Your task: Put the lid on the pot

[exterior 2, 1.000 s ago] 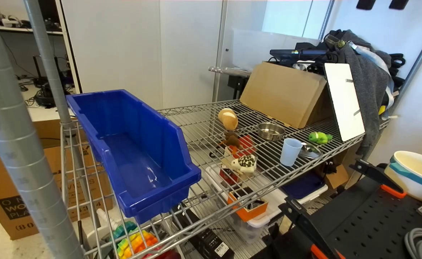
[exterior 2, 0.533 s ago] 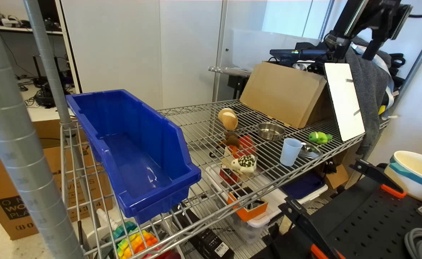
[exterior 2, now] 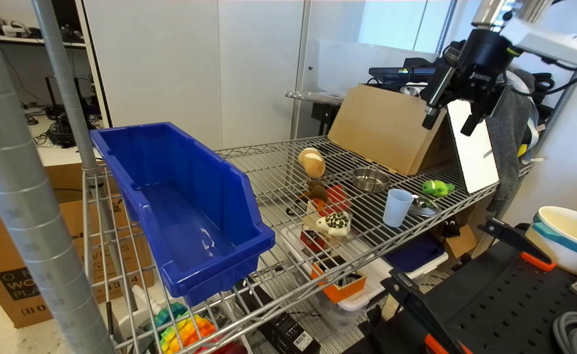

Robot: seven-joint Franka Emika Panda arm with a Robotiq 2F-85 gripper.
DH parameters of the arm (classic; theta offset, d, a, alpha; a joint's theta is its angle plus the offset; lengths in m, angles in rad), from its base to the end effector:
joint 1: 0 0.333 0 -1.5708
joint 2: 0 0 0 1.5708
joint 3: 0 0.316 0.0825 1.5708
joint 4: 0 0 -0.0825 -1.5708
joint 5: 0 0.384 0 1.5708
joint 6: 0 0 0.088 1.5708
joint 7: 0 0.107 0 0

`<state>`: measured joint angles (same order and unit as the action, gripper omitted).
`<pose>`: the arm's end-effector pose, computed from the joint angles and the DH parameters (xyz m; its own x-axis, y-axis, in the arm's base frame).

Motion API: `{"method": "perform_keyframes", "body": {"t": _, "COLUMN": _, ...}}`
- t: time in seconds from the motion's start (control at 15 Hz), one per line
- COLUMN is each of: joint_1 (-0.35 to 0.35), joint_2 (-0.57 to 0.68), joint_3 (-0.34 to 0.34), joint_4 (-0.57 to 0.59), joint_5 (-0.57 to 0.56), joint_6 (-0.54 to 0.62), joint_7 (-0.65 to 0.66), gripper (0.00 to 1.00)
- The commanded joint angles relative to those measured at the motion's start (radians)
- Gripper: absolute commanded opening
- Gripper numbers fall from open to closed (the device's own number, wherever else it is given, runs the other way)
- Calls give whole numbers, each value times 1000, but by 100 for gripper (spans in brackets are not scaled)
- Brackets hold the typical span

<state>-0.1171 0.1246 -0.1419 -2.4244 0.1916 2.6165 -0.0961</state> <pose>0.4809 -0.1325 0.2635 0.9447 -0.3201 0.0710 -0.3142 -0.9457 -0.0829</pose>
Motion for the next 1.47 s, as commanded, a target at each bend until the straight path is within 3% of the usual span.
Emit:
{"method": "perform_keyframes", "body": {"t": 0.0, "joint_1": -46, "joint_2": 156, "joint_3": 34, "joint_4": 107, "joint_5": 109, "joint_6": 49, "joint_7": -61, "gripper": 100}}
{"method": "perform_keyframes", "body": {"t": 0.47, "joint_1": -42, "joint_2": 396, "joint_3": 2, "joint_4": 231, "joint_5": -15, "joint_6": 115, "joint_7": 54, "gripper": 100}}
{"method": "perform_keyframes", "body": {"t": 1.27, "joint_1": -23, "joint_2": 523, "joint_3": -18, "joint_4": 291, "joint_5": -122, "joint_6": 110, "joint_7": 140, "gripper": 100}}
{"method": "perform_keyframes", "body": {"t": 1.33, "joint_1": -20, "joint_2": 527, "joint_3": -20, "joint_4": 292, "joint_5": -123, "joint_6": 109, "joint_7": 142, "gripper": 83}}
{"method": "perform_keyframes", "body": {"t": 1.4, "joint_1": -18, "joint_2": 531, "joint_3": -20, "joint_4": 294, "joint_5": -124, "joint_6": 109, "joint_7": 143, "gripper": 72}}
